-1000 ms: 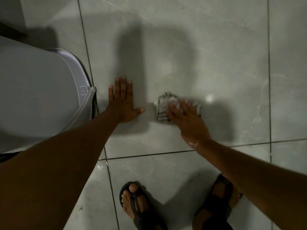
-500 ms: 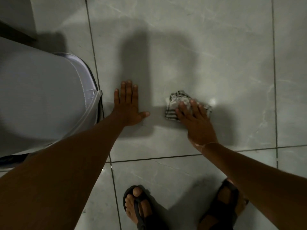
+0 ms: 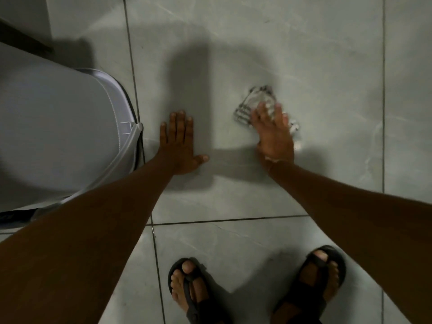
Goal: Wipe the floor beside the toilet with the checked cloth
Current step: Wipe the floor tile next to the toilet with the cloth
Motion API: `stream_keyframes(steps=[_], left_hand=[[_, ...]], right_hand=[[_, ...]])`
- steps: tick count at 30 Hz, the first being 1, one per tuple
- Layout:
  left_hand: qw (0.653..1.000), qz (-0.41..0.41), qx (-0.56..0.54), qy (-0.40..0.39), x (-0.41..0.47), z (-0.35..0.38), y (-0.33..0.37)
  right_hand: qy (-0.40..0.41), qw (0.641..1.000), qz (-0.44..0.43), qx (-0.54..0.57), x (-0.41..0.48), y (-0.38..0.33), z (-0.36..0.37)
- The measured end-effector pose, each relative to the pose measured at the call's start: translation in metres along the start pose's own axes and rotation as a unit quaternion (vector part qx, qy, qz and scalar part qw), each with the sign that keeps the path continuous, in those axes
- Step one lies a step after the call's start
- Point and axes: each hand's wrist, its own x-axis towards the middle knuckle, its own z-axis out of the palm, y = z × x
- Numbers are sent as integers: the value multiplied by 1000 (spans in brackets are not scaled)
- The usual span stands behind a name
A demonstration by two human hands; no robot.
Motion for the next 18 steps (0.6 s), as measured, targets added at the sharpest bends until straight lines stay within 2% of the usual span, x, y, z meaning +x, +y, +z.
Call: stream_keyframes(steps=[3, 5, 7, 9, 11, 13, 15, 18], left_hand=[[1000, -2, 1, -5, 0, -2, 1], [1000, -3, 1, -9, -1, -2, 1], [1000, 1, 1, -6, -1, -2, 0], [1000, -1, 5, -6, -1, -1, 0], [1000, -4, 10, -5, -1, -1, -1], [1000, -2, 5, -4, 0, 0, -1], [1000, -1, 1, -5, 1, 2, -2], [1000, -4, 8, -10, 3, 2, -2]], right_hand=[[-30, 988, -151, -27, -57, -1, 13], [-55, 979, -191, -41, -89, 16, 17], [-63, 984, -165, -34, -101, 42, 12], [-63, 994, -84, -24, -91, 55, 2], [-34, 999, 5, -16, -64, 49, -5], [-3, 999, 46, 1, -34, 33, -5], [-4, 999, 35, 13, -12, 13, -2], [7, 997, -77, -1, -25, -10, 12]])
